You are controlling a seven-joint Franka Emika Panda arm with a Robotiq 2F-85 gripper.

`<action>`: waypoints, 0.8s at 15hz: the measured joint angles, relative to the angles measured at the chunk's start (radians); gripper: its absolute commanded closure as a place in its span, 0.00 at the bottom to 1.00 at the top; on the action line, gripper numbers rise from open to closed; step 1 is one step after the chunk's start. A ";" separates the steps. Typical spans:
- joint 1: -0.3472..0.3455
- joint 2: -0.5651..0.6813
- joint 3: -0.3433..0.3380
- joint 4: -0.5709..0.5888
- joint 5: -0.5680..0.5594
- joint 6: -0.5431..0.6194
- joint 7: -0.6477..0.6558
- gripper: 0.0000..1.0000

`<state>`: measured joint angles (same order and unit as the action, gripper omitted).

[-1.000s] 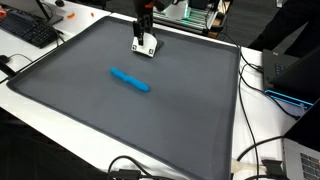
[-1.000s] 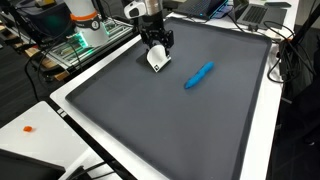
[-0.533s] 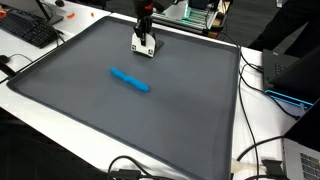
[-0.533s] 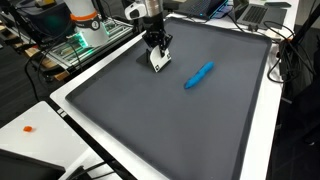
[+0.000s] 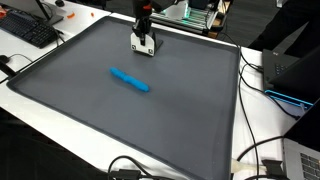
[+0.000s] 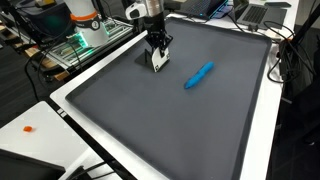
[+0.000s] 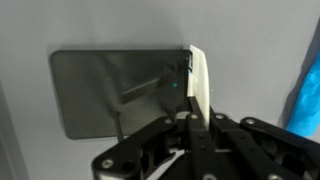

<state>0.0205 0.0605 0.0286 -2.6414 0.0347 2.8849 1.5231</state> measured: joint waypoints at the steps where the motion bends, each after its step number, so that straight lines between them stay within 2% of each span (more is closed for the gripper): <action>1: 0.000 0.000 -0.001 0.000 0.000 0.000 0.005 0.99; 7: 0.001 -0.030 -0.003 0.022 0.005 -0.044 0.005 0.99; 12: 0.011 -0.108 0.011 0.091 0.001 -0.193 -0.067 0.99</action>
<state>0.0311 -0.0475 0.0394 -2.5504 0.0359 2.6920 1.4565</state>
